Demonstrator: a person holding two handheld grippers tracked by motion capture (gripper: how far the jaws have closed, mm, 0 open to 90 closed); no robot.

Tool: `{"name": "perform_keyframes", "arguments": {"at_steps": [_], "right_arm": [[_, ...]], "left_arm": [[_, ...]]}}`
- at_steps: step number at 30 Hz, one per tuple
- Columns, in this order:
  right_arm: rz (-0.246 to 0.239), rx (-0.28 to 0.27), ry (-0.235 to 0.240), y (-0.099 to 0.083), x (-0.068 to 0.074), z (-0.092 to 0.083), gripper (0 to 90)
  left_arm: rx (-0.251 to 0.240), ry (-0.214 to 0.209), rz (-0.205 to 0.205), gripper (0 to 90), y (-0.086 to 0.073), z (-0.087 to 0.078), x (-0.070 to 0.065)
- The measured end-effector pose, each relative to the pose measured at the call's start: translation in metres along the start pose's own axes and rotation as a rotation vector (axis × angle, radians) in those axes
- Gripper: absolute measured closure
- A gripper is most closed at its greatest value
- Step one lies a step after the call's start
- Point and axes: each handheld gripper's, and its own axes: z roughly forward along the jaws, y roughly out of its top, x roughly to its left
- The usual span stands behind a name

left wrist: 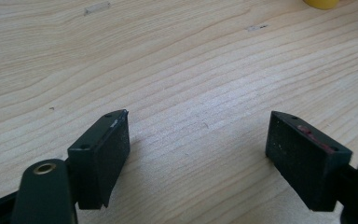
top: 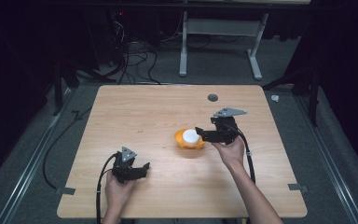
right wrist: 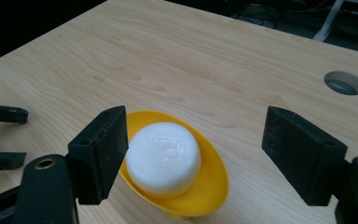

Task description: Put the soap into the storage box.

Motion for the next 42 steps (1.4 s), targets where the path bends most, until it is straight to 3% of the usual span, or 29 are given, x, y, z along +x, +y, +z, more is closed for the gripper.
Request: {"name": "perform_keyframes", "arguments": {"at_steps": [28, 42], "right_arm": [[0.035, -0.088, -0.072, -0.01, -0.026, -0.055, 23.9], [0.055, -0.102, -0.106, -0.022, -0.037, -0.076, 24.4]], "left_arm": [[0.001, 0.004, 0.004, 22.2, 0.0, 0.0, -0.001], [0.001, 0.004, 0.004, 22.1, 0.0, 0.0, -0.001]]}}
